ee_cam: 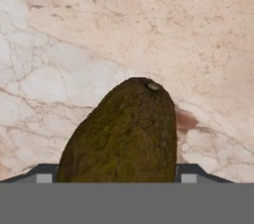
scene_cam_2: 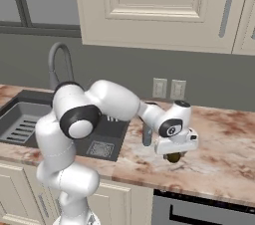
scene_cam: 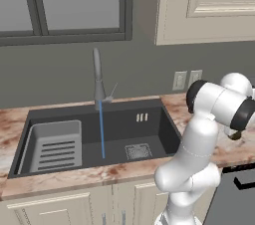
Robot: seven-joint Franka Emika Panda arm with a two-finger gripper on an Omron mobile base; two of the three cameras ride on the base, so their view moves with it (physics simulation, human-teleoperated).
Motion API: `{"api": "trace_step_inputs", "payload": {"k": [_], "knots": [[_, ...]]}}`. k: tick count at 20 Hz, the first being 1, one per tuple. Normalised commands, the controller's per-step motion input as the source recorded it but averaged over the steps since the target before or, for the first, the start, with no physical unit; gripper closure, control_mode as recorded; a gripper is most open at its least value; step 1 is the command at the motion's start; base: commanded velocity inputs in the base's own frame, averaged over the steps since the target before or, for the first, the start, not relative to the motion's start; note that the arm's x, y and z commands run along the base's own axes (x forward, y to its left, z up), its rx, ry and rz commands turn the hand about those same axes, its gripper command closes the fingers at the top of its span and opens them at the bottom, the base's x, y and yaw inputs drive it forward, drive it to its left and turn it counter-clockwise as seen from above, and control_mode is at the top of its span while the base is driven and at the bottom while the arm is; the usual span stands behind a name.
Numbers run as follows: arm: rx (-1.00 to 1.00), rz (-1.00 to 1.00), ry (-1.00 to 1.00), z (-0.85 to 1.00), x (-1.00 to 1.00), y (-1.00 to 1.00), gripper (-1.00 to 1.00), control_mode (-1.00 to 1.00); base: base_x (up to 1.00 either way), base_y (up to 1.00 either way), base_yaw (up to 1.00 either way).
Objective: Turn on the sink faucet. Then move the avocado from the counter to the sink. Turn off the sink. Move the vegetable from the sink to the pot next to the stove. Finally move the pot to the front left burner.
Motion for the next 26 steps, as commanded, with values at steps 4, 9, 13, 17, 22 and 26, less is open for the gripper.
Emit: {"api": "trace_step_inputs", "payload": {"k": [4,9,13,17,22,26], "knots": [[0.00,-0.03,-0.05,0.43,-0.46,0.31,1.00,-1.00,0.00,0.00,0.00],[0.00,-0.03,-0.01,0.60,-0.42,0.54,1.00,-1.00,0.00,0.00,0.00],[-0.02,-0.01,0.00,0.52,-0.26,0.88,1.00,-1.00,0.00,0.00,0.00],[-0.04,0.00,0.03,0.31,-0.27,0.96,1.00,-1.00,0.00,0.00,0.00],[-0.06,0.00,0.05,0.11,-0.13,1.00,1.00,-1.00,0.00,0.00,0.00],[-0.08,0.00,0.06,0.01,0.00,1.00,1.00,-1.00,0.00,0.00,0.00]]}}
